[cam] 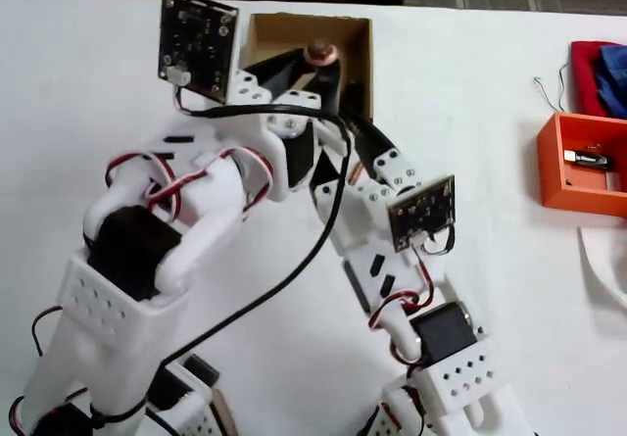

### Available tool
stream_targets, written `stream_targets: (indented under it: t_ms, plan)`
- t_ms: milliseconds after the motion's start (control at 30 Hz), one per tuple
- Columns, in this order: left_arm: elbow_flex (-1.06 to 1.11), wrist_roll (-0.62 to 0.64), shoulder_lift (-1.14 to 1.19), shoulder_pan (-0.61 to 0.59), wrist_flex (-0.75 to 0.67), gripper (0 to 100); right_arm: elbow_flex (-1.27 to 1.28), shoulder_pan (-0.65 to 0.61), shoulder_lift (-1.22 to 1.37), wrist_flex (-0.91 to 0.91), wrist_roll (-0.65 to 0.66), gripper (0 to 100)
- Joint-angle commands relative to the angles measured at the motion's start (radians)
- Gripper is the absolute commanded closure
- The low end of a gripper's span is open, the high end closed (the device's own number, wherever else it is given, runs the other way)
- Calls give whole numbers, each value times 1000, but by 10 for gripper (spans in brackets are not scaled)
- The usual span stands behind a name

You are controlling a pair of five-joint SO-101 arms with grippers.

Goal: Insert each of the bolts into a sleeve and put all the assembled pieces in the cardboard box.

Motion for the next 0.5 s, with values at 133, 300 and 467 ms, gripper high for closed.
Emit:
stream_targets:
  t_ms: [133,300,467]
  plan:
    - [139,-78,-25,17,20,973,-15,-1,-15,-4,14,978]
    - [180,-89,-20,15,20,968,-15,1,-16,-4,15,978]
    - [176,-83,-26,12,52,844,-15,1,-16,-4,15,978]
